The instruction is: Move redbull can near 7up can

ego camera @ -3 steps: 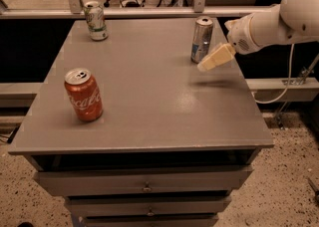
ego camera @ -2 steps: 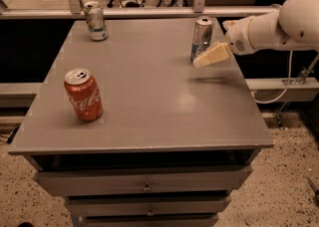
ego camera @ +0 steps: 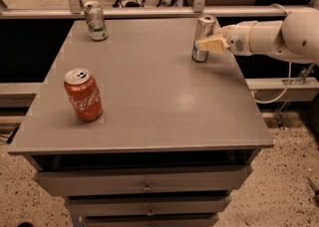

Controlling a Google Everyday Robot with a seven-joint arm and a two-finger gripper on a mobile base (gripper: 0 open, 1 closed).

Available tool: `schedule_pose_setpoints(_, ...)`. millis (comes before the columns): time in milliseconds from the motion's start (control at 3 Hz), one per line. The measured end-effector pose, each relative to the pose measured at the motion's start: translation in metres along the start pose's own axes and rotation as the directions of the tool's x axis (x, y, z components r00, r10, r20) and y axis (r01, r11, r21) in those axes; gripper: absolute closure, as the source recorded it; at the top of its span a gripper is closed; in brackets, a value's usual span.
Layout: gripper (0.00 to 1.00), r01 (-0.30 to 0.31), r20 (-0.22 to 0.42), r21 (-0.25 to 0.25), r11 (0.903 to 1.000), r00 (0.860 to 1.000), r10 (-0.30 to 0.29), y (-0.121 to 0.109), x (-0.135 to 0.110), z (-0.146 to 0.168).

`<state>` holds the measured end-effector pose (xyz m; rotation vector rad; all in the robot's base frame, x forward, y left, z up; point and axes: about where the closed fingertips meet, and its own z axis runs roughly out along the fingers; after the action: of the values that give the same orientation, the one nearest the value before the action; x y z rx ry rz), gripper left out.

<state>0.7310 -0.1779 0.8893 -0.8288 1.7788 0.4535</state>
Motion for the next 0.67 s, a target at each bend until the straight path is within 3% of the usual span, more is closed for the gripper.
schedule_pose_setpoints(667,0.94,-0.047,0.049,-0.002,0.9989,0.998,0.047,-0.0044,-0.0020,0.0022)
